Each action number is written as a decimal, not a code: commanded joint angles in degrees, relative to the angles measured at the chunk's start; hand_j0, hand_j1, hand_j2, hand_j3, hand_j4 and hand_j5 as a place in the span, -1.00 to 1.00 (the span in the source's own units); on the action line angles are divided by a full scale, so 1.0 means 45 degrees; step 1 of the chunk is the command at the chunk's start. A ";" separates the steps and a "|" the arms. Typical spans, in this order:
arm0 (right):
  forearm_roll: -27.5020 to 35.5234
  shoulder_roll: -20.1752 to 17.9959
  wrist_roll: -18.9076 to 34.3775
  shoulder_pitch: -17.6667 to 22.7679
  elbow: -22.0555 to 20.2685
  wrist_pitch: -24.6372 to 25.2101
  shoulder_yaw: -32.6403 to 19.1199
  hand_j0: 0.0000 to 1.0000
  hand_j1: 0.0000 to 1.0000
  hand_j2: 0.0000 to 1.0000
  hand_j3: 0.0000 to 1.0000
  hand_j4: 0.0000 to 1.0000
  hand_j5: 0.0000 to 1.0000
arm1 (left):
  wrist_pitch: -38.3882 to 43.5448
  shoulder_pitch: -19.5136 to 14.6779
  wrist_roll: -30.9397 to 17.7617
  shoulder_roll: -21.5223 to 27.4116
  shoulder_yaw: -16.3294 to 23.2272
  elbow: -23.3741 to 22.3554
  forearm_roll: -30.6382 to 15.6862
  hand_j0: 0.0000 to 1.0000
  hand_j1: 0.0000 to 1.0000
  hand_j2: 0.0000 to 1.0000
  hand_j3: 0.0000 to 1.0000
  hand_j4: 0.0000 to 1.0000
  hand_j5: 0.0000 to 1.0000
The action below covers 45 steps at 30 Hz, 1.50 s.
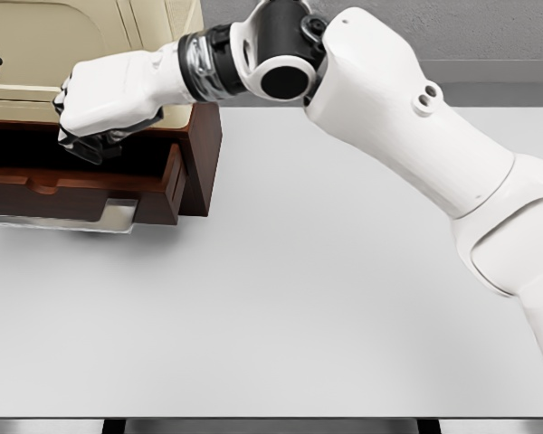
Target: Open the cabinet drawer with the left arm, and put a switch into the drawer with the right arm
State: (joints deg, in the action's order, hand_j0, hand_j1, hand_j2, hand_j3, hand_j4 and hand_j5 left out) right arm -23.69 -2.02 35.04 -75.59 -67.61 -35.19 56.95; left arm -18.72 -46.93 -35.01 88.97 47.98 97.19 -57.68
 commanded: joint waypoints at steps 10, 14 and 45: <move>-0.0399 0.0313 -0.0009 -0.0058 0.0709 0.0042 0.0078 0.33 0.33 0.33 0.33 0.33 0.33 | -0.0001 0.0000 0.0002 0.0014 0.0002 -0.0015 -0.0053 1.00 1.00 1.00 1.00 1.00 1.00; -0.0887 0.0372 -0.0009 -0.0059 0.0611 0.0042 0.0078 1.00 1.00 1.00 1.00 1.00 1.00 | -0.0020 0.0000 0.0002 -0.0005 0.0002 -0.0015 -0.0033 1.00 1.00 1.00 1.00 1.00 1.00; 0.3351 -1.1308 -0.0009 1.1250 -0.6225 0.0042 -0.8750 1.00 1.00 1.00 1.00 1.00 1.00 | -0.0137 0.0039 0.0002 -0.2584 0.0510 0.0864 0.1217 1.00 1.00 1.00 1.00 1.00 1.00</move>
State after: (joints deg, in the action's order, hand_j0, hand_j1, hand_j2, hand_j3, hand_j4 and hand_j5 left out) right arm -9.14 -52.90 35.03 -24.79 -95.74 -35.19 18.50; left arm -19.40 -46.69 -35.01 77.88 49.71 101.06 -52.10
